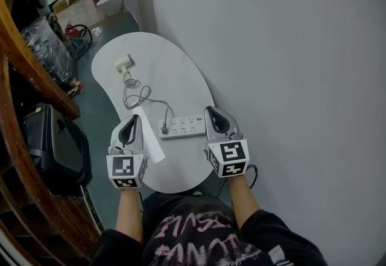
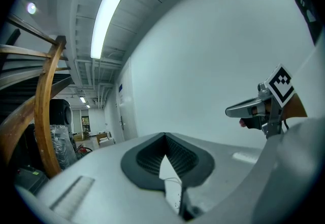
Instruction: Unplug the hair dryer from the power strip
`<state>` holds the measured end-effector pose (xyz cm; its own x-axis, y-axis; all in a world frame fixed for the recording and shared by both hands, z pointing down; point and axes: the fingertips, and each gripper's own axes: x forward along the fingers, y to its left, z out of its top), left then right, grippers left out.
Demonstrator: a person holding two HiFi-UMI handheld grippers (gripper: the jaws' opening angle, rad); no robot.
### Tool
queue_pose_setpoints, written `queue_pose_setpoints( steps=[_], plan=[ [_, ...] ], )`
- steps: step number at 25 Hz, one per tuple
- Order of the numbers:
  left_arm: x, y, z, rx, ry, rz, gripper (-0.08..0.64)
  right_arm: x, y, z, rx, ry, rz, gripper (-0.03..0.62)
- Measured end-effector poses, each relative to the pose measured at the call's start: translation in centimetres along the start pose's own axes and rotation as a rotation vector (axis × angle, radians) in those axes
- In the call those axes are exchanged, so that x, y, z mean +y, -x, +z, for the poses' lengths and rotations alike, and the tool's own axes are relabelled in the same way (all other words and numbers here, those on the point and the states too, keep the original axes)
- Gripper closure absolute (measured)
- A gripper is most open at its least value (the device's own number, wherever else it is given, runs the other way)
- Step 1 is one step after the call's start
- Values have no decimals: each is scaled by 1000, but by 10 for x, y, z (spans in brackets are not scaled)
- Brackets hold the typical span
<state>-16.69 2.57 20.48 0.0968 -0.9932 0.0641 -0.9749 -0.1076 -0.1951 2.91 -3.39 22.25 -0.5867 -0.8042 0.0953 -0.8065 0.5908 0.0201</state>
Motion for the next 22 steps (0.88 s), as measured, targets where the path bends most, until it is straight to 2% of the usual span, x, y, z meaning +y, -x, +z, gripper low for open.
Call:
queue_pose_setpoints(
  steps=[17, 22],
  plan=[
    [1, -2, -16, 17, 5, 23, 551, -5, 0, -3, -7, -3, 17, 584],
    [3, -6, -10, 30, 20, 32, 551, -7, -5, -3, -3, -4, 22, 584]
  ],
)
